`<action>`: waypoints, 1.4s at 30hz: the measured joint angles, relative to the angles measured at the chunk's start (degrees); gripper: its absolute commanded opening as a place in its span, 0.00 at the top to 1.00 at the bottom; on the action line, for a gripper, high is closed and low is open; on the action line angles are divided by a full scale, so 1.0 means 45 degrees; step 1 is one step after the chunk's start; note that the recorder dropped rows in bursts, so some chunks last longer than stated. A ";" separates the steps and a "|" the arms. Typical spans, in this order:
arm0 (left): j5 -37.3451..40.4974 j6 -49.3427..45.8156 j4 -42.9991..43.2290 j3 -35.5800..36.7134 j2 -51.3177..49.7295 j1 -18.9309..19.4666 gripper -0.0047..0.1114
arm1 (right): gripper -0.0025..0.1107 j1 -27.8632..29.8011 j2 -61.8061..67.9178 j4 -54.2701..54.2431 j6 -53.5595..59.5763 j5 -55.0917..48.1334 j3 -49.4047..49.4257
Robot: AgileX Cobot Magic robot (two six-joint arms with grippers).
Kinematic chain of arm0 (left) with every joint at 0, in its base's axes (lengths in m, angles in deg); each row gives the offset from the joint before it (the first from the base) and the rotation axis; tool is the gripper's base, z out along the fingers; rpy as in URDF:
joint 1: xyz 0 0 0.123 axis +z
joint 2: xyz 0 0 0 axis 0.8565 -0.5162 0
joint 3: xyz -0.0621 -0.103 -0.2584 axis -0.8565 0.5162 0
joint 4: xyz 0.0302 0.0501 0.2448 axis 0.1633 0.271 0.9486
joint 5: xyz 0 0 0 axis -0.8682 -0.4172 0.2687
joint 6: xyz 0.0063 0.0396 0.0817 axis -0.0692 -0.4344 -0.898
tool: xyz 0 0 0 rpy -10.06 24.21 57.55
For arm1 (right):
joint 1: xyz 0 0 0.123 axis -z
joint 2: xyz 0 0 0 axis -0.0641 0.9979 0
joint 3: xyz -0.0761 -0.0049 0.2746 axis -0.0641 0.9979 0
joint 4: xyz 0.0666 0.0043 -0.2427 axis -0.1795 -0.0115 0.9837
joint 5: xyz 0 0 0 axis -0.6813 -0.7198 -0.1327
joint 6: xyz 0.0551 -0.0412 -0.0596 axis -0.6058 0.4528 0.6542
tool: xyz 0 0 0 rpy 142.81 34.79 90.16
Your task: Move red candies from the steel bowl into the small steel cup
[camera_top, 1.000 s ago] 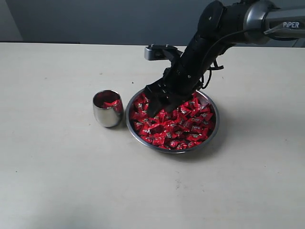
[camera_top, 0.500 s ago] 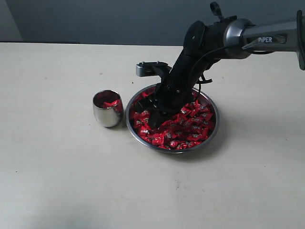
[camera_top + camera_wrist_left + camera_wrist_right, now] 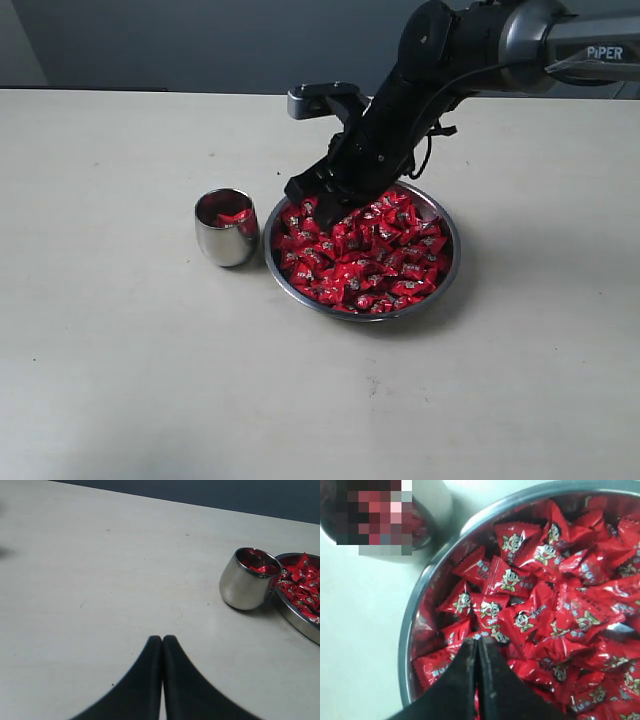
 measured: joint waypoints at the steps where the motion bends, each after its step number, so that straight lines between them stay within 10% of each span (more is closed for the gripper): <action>1: 0.0000 0.0000 0.0000 0.0000 0.0000 0.0000 0.96 | 0.98 0.0000 0.0000 0.0000 0.0000 0.0131 0.0000; 42: 0.0000 0.0000 0.0000 0.0000 0.0000 0.0000 0.96 | 0.98 0.0000 0.0000 0.0000 -0.0763 0.2011 0.0022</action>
